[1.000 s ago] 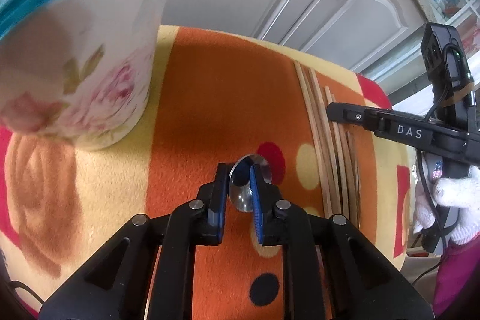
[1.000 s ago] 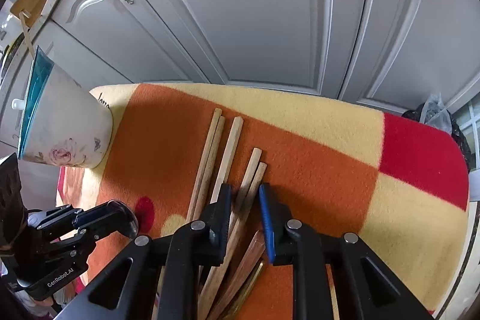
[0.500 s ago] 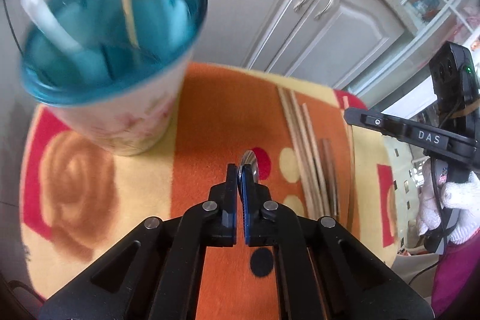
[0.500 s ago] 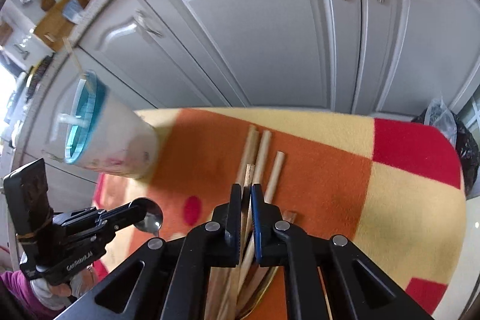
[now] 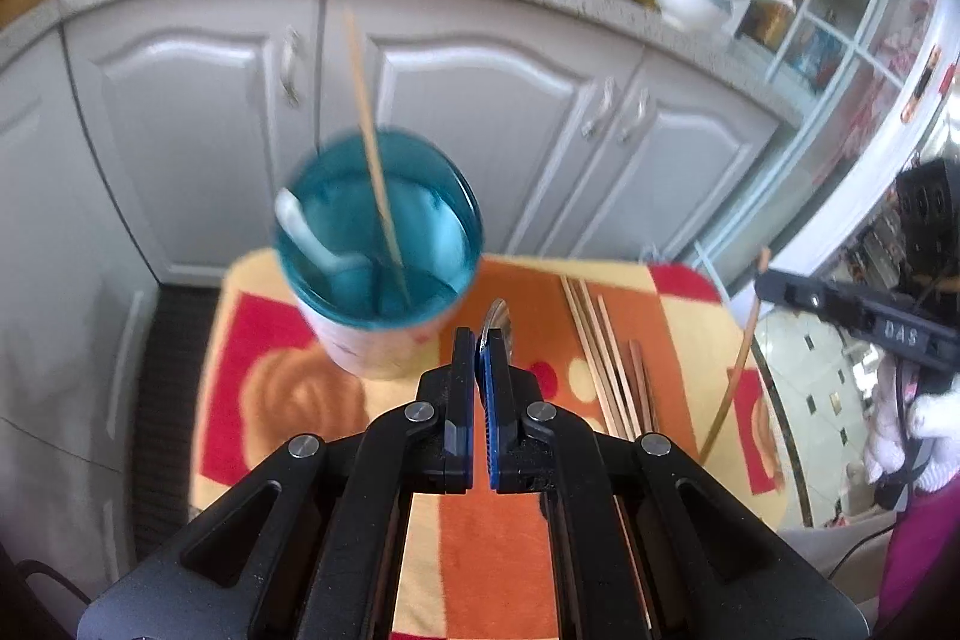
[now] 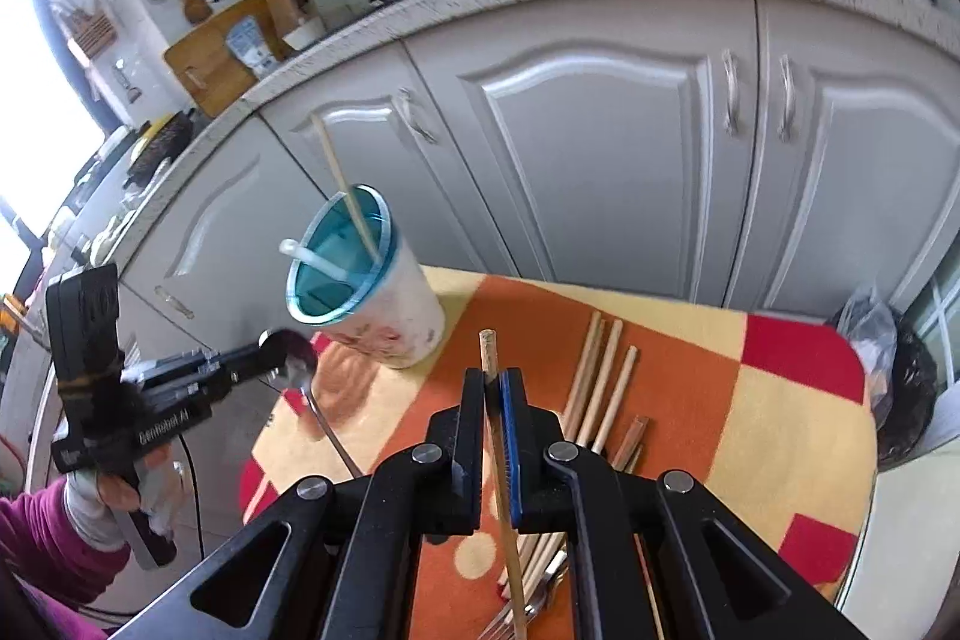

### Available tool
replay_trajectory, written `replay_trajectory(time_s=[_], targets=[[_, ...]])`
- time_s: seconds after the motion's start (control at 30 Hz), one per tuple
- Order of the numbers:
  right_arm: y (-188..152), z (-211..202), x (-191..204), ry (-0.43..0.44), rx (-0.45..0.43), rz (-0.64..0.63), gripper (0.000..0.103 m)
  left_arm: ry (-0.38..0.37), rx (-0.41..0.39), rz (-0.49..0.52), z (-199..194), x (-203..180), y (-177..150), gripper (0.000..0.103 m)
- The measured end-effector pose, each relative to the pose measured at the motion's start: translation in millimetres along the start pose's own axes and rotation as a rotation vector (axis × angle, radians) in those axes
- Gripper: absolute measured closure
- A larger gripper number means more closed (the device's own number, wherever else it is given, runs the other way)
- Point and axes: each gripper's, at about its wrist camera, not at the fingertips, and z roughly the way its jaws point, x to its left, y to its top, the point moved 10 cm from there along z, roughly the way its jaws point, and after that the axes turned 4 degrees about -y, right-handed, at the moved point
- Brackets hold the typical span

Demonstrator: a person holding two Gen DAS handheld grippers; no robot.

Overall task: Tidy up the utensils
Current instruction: 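Lift the metal spoon with the left tool while the right tool lifts the chopstick, then carry the metal spoon over the floral cup with the left tool while the right carries the chopstick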

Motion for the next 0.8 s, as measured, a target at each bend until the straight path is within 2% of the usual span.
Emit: replay_trajectory(time_s=[0.17,0.33,0.53,0.8], targets=[[10,-23,20,0.012,-0.051,-0.035,0.098,0.054,-0.087,0.004,-44,21,26,0.102],[30,-40,42,0.038,-0.100,-0.072,0.098,0.115,-0.151,0.006,-71,40,51,0.102],[60,-58,71,0.043,-0.149,-0.150,0.098,0.179,-0.208,-0.005,-90,60,76,0.102],[89,-77,101,0.050,-0.192,-0.228,0.098,0.274,-0.261,0.024,-92,77,107,0.102]])
